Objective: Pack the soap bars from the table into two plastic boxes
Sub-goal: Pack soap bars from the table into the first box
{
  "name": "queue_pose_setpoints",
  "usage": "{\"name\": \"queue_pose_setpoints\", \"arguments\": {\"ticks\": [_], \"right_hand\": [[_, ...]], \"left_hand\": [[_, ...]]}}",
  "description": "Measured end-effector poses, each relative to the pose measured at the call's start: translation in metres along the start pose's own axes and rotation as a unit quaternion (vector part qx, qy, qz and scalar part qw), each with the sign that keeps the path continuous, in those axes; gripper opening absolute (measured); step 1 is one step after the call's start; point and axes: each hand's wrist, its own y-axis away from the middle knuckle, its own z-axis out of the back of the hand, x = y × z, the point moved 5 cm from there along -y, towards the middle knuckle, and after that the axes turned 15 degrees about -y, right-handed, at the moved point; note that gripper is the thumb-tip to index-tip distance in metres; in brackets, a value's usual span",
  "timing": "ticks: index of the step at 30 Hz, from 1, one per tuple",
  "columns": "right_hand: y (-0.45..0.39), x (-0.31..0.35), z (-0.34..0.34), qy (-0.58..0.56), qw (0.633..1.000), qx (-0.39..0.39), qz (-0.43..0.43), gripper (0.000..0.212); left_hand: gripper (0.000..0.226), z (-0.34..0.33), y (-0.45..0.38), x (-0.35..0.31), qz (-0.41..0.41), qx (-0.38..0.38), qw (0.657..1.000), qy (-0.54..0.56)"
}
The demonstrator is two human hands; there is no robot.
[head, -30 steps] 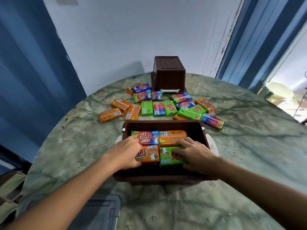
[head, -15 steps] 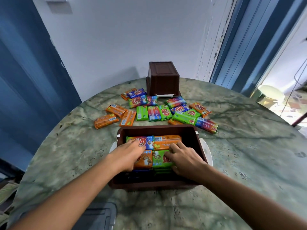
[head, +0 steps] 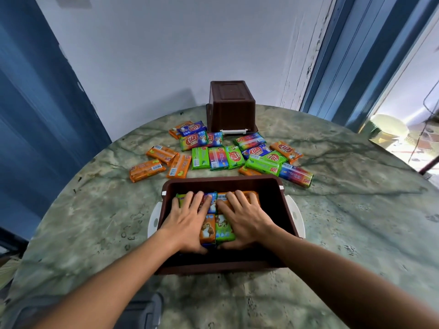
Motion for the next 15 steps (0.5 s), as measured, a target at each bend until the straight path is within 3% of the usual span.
{"name": "queue_pose_setpoints", "arguments": {"ticks": [15], "right_hand": [[0.0022, -0.003, -0.0039, -0.032, 0.999, -0.01, -0.005, 0.111]], "left_hand": [[0.132, 0.0012, -0.0005, -0.0056, -0.002, -0.004, 0.998, -0.055]]}}
